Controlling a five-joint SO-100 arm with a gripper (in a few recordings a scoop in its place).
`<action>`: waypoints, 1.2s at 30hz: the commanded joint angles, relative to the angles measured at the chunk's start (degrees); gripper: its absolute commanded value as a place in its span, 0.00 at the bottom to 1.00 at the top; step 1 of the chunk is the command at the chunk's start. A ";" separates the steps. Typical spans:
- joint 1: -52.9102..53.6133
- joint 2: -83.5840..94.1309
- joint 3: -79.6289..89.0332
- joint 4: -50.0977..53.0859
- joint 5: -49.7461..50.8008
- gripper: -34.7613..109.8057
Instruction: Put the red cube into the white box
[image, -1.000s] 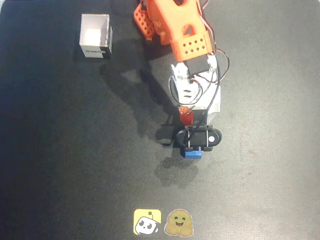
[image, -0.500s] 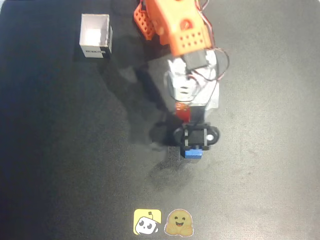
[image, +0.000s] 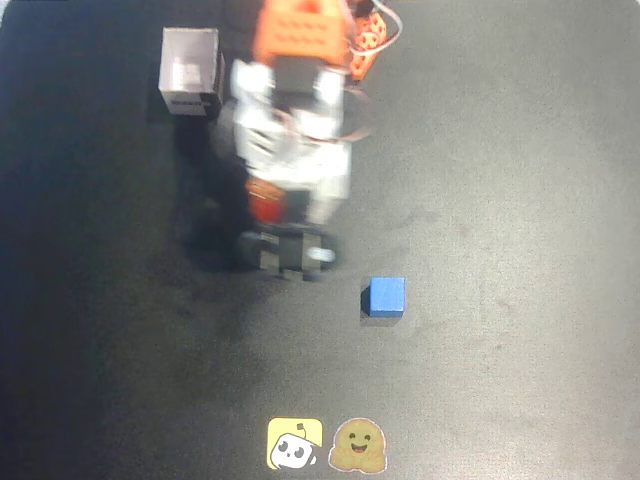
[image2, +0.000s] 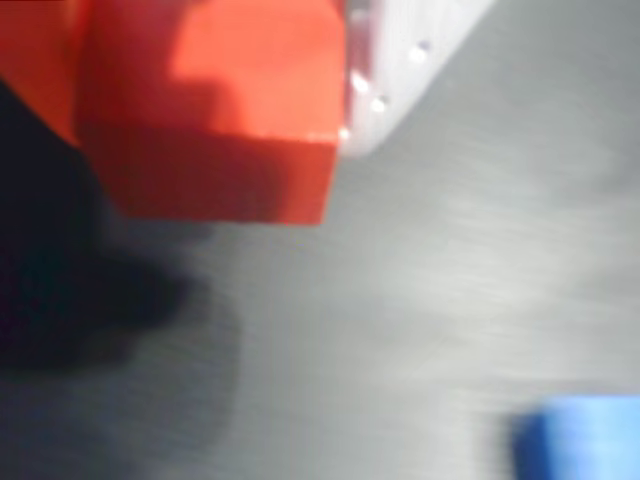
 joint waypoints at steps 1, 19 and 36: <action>8.35 0.88 -5.36 3.52 -5.19 0.24; 35.33 0.97 -5.98 6.15 -12.13 0.24; 47.11 20.04 11.60 11.60 -20.83 0.24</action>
